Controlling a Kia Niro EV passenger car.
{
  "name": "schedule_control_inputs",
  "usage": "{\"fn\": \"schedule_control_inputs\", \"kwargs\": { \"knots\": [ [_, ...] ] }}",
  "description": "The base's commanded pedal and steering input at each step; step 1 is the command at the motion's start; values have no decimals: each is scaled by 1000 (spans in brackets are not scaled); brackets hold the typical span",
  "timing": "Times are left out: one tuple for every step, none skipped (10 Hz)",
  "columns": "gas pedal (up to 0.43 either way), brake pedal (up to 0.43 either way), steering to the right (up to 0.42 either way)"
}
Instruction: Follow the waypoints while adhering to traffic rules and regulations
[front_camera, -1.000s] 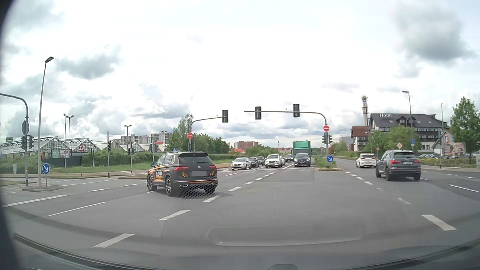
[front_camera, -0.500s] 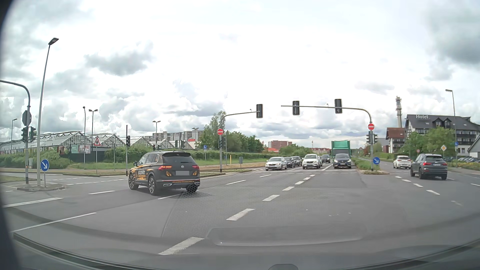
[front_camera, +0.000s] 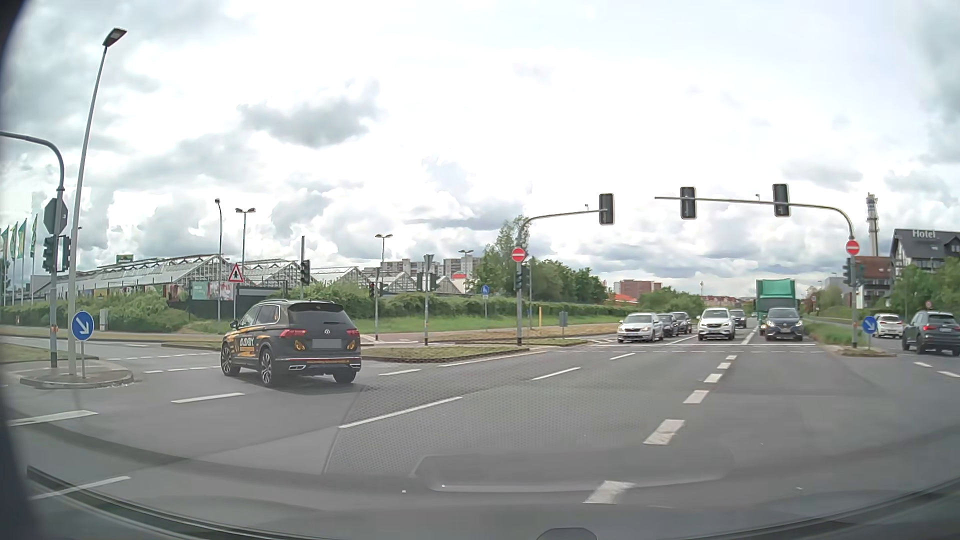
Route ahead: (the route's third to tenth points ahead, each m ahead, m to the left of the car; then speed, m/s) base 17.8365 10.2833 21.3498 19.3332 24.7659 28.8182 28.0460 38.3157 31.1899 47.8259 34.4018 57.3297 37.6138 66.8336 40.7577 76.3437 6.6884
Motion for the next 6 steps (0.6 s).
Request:
{"fn": "schedule_control_inputs", "kwargs": {
  "knots": [
    [138,0,-200],
    [138,0,-205],
    [138,0,-208],
    [138,0,-211],
    [138,0,-214],
    [138,0,-215]
  ]
}}
